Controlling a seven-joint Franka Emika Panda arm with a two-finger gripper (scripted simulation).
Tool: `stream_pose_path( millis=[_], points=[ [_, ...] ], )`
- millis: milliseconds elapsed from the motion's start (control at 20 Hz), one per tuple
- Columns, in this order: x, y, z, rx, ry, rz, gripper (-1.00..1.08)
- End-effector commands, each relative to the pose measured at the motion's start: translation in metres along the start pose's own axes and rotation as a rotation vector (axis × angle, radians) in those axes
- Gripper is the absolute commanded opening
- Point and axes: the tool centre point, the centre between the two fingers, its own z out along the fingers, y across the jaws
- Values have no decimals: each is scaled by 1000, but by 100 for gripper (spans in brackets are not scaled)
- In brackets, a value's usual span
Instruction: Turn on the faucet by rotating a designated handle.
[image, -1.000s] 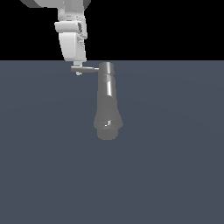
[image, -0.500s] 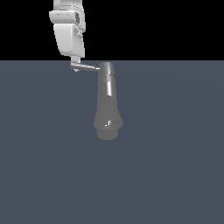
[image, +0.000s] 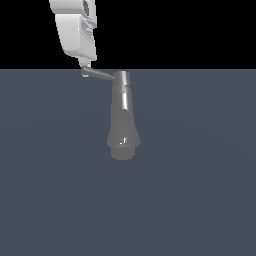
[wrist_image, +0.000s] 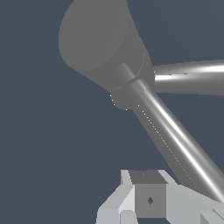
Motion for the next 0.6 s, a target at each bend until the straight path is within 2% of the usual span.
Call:
stream_pose_path(
  millis=[0,550],
  points=[
    [4,3,0,-2,0,3,-100],
    [31,35,-11,-8,0,-3,-100]
  ],
)
